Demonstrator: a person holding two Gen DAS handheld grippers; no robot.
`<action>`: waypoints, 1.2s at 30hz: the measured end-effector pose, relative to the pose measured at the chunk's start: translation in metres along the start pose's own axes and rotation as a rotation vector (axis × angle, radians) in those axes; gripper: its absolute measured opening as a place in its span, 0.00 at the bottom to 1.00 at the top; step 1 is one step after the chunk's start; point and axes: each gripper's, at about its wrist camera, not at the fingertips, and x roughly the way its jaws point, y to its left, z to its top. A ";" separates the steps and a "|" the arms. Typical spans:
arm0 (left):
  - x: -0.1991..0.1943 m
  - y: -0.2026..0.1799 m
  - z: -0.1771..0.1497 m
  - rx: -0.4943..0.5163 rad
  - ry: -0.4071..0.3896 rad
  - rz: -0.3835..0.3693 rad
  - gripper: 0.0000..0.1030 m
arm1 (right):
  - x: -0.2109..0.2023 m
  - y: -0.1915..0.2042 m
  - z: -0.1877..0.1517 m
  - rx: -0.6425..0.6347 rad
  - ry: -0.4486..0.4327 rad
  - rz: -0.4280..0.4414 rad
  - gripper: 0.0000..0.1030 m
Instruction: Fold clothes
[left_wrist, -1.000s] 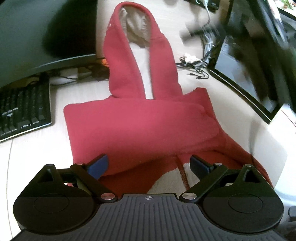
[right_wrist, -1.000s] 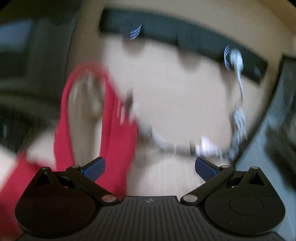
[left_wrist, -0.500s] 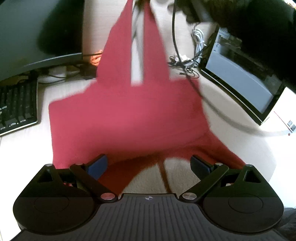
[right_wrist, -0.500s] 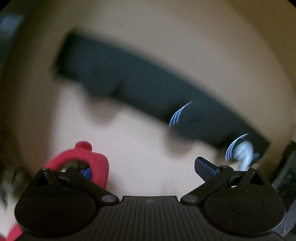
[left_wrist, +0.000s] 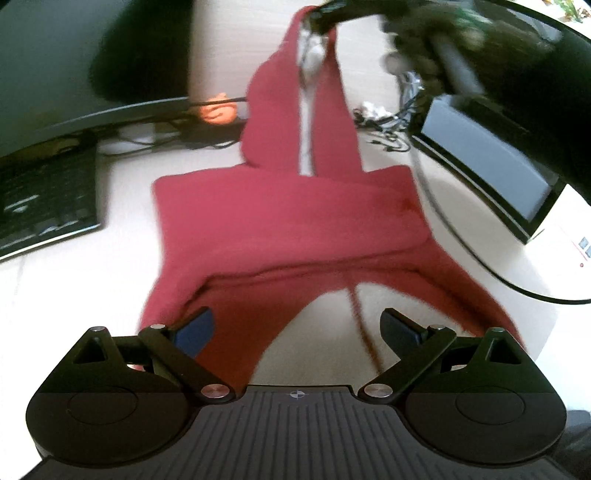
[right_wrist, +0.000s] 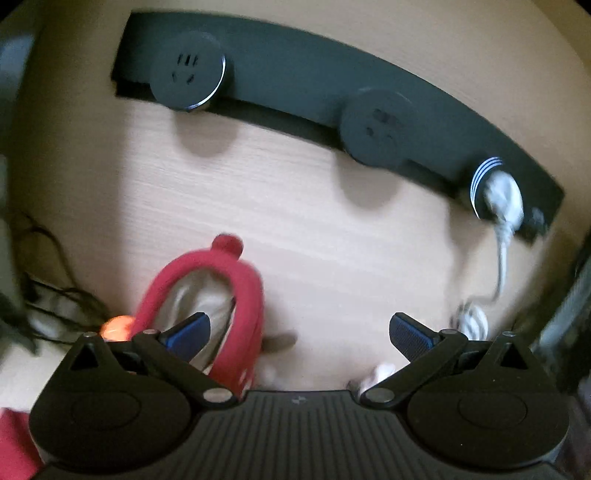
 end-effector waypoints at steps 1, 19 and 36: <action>-0.006 0.004 -0.004 -0.001 -0.001 0.012 0.96 | -0.011 -0.001 -0.003 0.017 -0.001 0.017 1.00; -0.105 0.034 -0.114 0.270 0.073 0.064 0.97 | -0.281 0.027 -0.221 0.024 0.152 0.164 1.00; -0.105 0.036 -0.119 0.322 0.028 0.243 0.98 | -0.319 0.048 -0.386 0.308 0.310 0.015 1.00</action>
